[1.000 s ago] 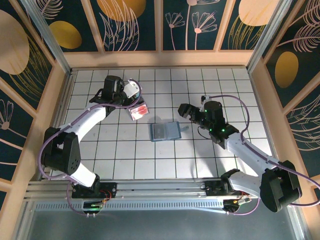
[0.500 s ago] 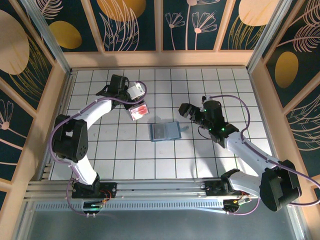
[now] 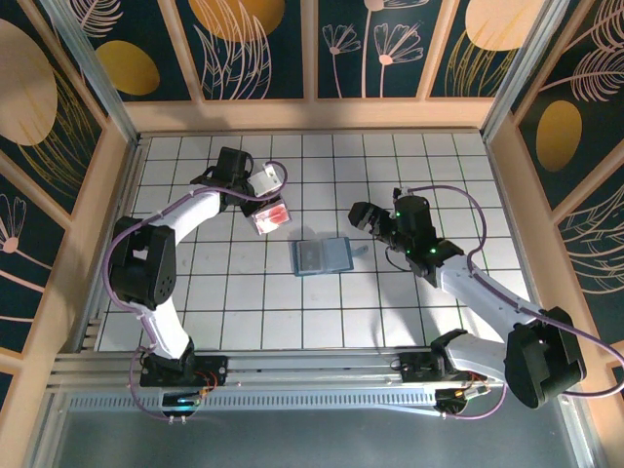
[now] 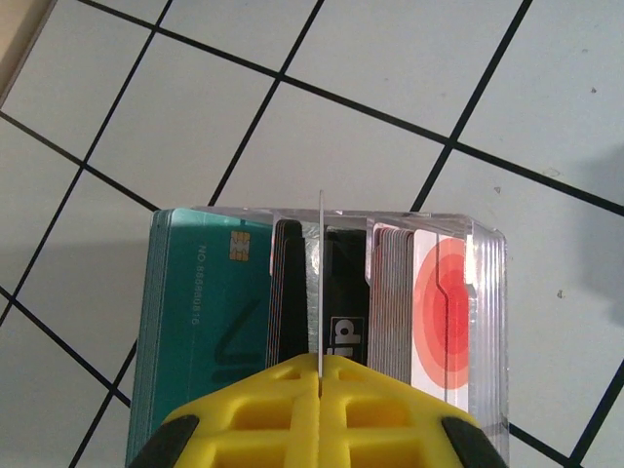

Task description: Take the credit cards out of the card holder

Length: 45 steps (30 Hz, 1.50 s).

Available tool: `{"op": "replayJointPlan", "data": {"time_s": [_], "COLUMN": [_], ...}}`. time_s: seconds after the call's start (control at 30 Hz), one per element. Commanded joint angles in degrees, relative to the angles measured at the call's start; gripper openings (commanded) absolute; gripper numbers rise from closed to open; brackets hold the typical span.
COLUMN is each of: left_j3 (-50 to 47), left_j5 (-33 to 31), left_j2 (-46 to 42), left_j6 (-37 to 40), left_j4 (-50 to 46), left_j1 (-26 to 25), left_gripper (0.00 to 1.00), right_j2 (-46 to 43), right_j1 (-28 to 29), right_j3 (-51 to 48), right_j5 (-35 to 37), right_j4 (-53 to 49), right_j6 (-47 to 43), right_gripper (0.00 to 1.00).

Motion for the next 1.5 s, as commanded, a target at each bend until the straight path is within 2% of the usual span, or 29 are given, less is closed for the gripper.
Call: {"op": "replayJointPlan", "data": {"time_s": [0.0,0.23,0.33,0.57,0.6,0.93,1.03,1.1,1.2,1.23,1.3,1.33,1.4,1.47], "left_j3": [1.5,1.9,3.4,5.8,5.9,6.9,6.9,6.7,5.3,4.4,2.5,1.6,-0.8,-3.1], "left_j5": [0.0,-1.4,-1.5,-1.7,-1.9,-2.9,-2.4,-1.9,-1.4,-1.1,-0.6,-0.7,-1.4,-2.4], "left_j2": [1.1,1.8,2.7,3.4,3.5,2.6,0.6,-1.2,-4.9,-5.5,-9.6,-11.1,-14.2,-17.1], "left_j6": [1.4,0.9,0.3,-0.8,-0.9,-2.3,-3.9,-5.6,-9.5,-10.6,-13.7,-15.1,-19.2,-23.3], "left_j4": [-1.8,-2.1,-4.0,-6.1,-6.1,-7.3,-7.2,-6.6,-4.5,-3.4,-1.1,0.2,3.2,6.1], "left_j1": [0.5,0.8,0.8,0.8,0.7,0.7,0.7,0.7,0.8,0.7,0.7,0.7,0.8,0.7], "left_gripper": [0.0,0.0,0.07,0.12,0.16,0.17,0.18,0.23,0.24,0.28,0.42,0.43,0.65,0.78], "right_j2": [0.2,0.6,1.0,1.2,1.1,1.0,1.8,3.2,6.0,7.1,9.5,10.6,13.0,15.1], "right_j1": [0.6,0.7,0.8,1.1,1.2,1.8,3.1,4.6,7.5,8.4,10.3,11.1,13.0,14.9], "right_j3": [2.2,2.0,2.1,2.2,2.2,2.2,3.3,5.0,7.8,8.7,11.0,12.0,14.3,16.3], "right_j5": [1.1,0.8,0.6,0.6,0.6,1.1,3.1,5.1,8.2,9.2,11.1,11.5,12.3,13.3], "right_j4": [-0.8,-0.3,-0.1,0.2,0.1,-0.1,-1.8,-3.8,-7.2,-8.3,-10.7,-11.6,-13.7,-15.8], "right_j6": [0.6,0.8,0.8,0.5,0.4,-0.5,-1.7,-2.9,-4.3,-4.8,-5.4,-5.7,-6.2,-6.7], "right_gripper": [0.99,0.99,0.99,0.99,0.99,0.99,0.96,0.91,0.83,0.81,0.77,0.75,0.69,0.64]}}
